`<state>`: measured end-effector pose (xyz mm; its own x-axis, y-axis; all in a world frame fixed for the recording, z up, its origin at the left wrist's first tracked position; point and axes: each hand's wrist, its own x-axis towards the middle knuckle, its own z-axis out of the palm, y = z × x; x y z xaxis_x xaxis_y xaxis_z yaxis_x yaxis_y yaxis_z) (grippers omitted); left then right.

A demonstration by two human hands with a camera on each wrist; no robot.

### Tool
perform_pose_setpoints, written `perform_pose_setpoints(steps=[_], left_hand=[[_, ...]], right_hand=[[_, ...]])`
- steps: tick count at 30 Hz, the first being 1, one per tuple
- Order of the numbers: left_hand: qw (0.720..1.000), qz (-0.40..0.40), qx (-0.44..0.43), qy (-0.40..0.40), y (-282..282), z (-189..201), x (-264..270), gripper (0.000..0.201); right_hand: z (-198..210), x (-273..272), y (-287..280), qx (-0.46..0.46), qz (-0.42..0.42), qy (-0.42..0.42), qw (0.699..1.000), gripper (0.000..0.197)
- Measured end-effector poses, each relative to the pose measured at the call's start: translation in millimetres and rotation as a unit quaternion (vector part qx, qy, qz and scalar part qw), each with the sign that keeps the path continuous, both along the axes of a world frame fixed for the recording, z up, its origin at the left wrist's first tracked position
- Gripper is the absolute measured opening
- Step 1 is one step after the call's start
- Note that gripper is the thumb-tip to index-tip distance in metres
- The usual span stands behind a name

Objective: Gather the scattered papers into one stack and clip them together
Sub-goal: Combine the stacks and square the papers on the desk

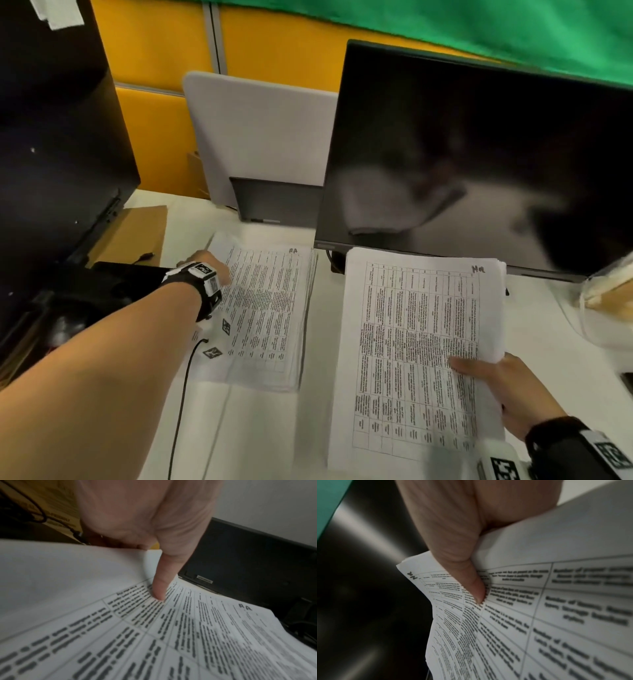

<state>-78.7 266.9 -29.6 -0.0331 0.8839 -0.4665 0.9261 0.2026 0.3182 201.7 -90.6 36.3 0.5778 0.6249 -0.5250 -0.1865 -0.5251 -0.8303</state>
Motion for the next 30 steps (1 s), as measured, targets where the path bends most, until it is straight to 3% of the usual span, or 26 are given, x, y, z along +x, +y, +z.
perform_pose_setpoints(steps=[2,5,6,12,17,20,26,28,30], left_hand=[[0.999,0.012,0.004,-0.035,-5,3,-3,0.041],[0.998,0.021,0.0,-0.056,-10,6,-7,0.023],[0.998,0.029,0.005,-0.058,-14,6,-8,0.025],[0.986,0.081,-0.047,-0.139,-72,2,-15,0.062],[0.963,0.105,-0.099,-0.228,-140,-10,-23,0.068],[0.942,0.114,-0.13,-0.286,-182,-3,-15,0.049],[0.91,0.086,-0.181,-0.363,-255,9,54,0.038],[0.906,0.078,-0.195,-0.366,-271,9,82,0.03],[0.902,0.072,-0.207,-0.372,-283,1,107,0.04]], right_hand=[[1,-1,-3,0.0,-0.005,-0.002,1.0,0.035],[3,0,-11,0.007,-0.011,0.001,1.0,0.03],[4,2,-15,0.01,-0.008,0.004,1.0,0.035],[5,15,-42,0.019,0.013,0.037,0.999,0.095],[-3,27,-70,0.018,0.023,0.04,0.999,0.112],[-1,35,-87,0.022,0.022,0.039,0.999,0.113],[0,54,-114,0.009,0.037,0.052,0.998,0.114],[0,57,-118,-0.005,0.048,0.048,0.998,0.103],[1,61,-125,-0.02,0.049,0.055,0.997,0.072]])
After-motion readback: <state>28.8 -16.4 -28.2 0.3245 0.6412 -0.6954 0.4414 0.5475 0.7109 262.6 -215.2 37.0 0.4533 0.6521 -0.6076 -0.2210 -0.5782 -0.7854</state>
